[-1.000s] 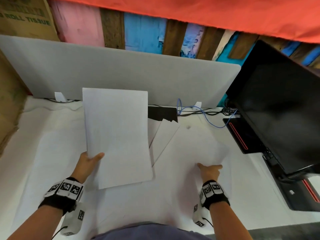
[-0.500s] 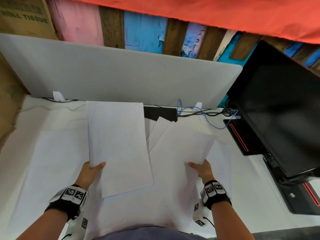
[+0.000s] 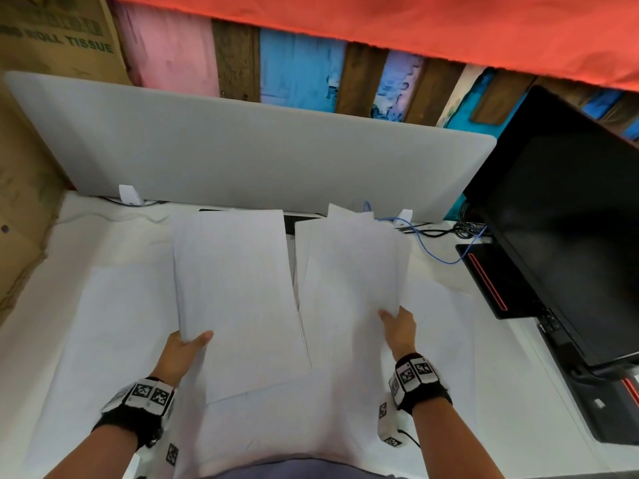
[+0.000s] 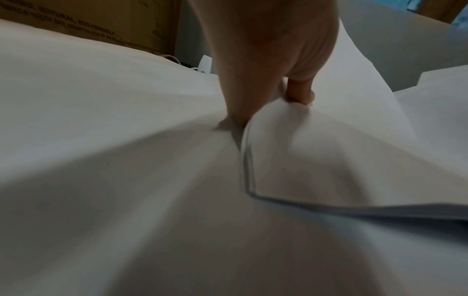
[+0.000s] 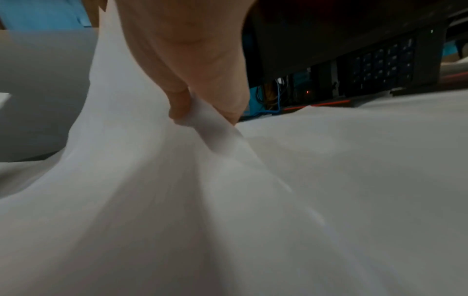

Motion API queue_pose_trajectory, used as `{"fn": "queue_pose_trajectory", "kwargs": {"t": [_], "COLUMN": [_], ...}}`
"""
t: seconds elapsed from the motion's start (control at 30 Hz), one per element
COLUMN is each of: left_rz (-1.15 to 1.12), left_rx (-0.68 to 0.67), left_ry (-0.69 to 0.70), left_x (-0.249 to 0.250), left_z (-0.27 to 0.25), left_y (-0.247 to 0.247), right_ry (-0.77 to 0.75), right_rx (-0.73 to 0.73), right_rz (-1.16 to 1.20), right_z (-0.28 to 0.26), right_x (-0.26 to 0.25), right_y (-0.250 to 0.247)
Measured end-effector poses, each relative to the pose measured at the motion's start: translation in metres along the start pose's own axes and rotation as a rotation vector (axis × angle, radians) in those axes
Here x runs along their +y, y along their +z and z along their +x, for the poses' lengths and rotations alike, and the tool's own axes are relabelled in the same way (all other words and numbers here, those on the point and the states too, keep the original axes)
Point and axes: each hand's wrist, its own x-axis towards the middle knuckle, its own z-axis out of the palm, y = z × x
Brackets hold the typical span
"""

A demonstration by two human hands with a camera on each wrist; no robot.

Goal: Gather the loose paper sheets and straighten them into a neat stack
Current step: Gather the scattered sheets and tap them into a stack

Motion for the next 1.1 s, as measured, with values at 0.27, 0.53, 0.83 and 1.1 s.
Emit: {"fn": "queue_pose_trajectory", "kwargs": {"t": [0.27,0.53,0.83,1.1], "left_rz": [0.002,0.09,-0.007,-0.264], "left_rx": [0.052,0.034,-0.19,-0.198], "left_ry": [0.053,0.131,0.062,-0.069], "left_x": [0.024,0.058,0.091,0.087], "left_z": [0.006,0.009,0.0,-0.004], "left_y": [-0.007,0.002,0.019,0.02], "right_ry": [-0.052,-0.047,-0.058,0.109], "right_rx": [0.276,0.235,0.06,-0.627], "right_rz": [0.504,0.736,0.602,0.597], "right_z": [0.013,0.001,-0.019,-0.039], "right_x": [-0.044,-0.087,-0.09,-0.093], "right_y": [-0.055,-0.066,-0.022,0.021]}}
